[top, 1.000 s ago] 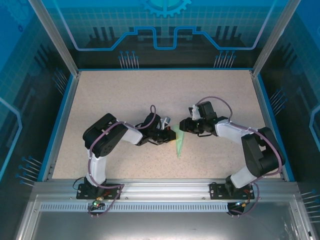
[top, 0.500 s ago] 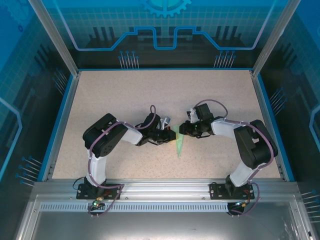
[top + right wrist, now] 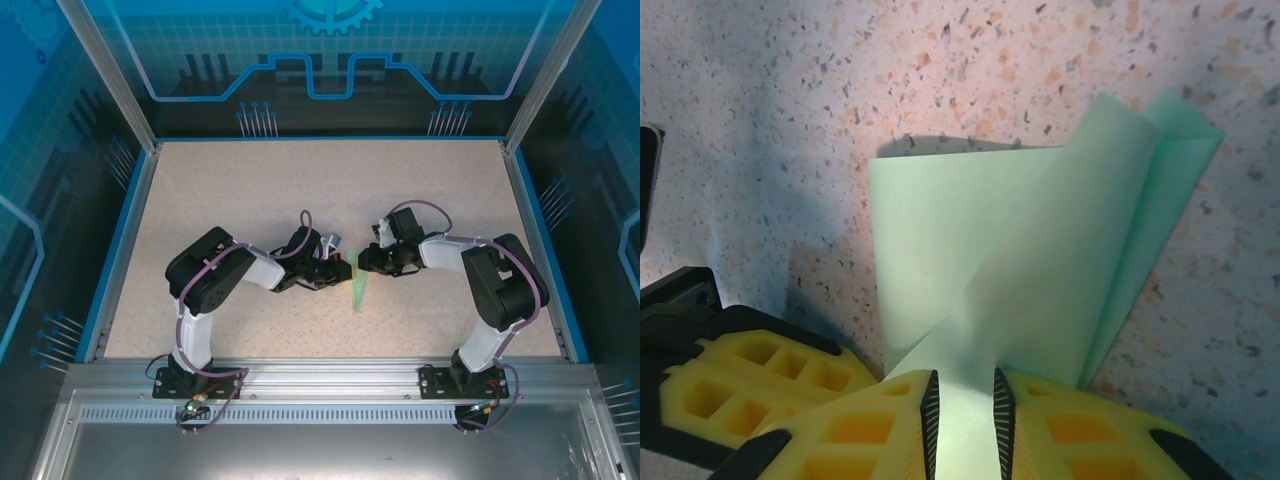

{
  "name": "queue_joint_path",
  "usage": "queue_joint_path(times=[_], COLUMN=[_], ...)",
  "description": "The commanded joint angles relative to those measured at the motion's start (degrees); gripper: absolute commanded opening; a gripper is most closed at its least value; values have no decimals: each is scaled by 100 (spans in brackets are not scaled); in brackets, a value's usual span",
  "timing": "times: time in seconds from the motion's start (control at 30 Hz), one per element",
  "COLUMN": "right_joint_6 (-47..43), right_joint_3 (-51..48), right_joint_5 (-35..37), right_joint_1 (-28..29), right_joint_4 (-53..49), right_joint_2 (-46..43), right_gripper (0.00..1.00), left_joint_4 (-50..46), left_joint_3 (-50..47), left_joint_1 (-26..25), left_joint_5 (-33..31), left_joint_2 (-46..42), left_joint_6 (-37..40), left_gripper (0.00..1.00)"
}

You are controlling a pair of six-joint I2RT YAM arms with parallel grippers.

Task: Fold a paper plane with a square sheet of paper (fold left side to right side)
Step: Fold the wing for the fifth time at the center of the table.

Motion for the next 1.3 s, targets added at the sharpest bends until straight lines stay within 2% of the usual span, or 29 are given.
queue_joint_path(times=[0.0, 0.27, 0.37, 0.47, 0.57, 0.7, 0.83, 1.03, 1.27], right_joint_6=[-106, -200, -253, -290, -302, -289, -276, -301, -296], right_joint_3=[105, 79, 82, 80, 82, 80, 81, 89, 73], right_joint_5=[179, 426, 493, 549, 569, 530, 520, 536, 531], right_joint_1=[56, 50, 50, 37, 42, 43, 41, 47, 38], right_joint_4=[-368, -813, -923, -981, -978, -949, -927, -962, -962], right_joint_2=[187, 367, 383, 378, 385, 372, 356, 322, 311], right_gripper=[24, 24, 24, 24, 24, 24, 24, 24, 24], left_joint_4=[-449, -431, -493, -675, -946, -1134, -1245, -1663, -1550], left_joint_3=[-223, -248, -283, -329, -391, -539, -422, 70, 138], left_joint_1=[32, 38, 38, 38, 39, -42, -373, -833, -921], left_joint_5=[-354, -305, -310, -337, -364, -357, -168, -60, -79], left_joint_2=[110, -60, -371, -804, -1255, -1764, -1911, -1714, -1245], left_joint_6=[200, 174, 180, 242, 350, 349, 89, -71, -221], left_gripper=[0, 0, 8, 20, 28, 27, 25, 24, 24])
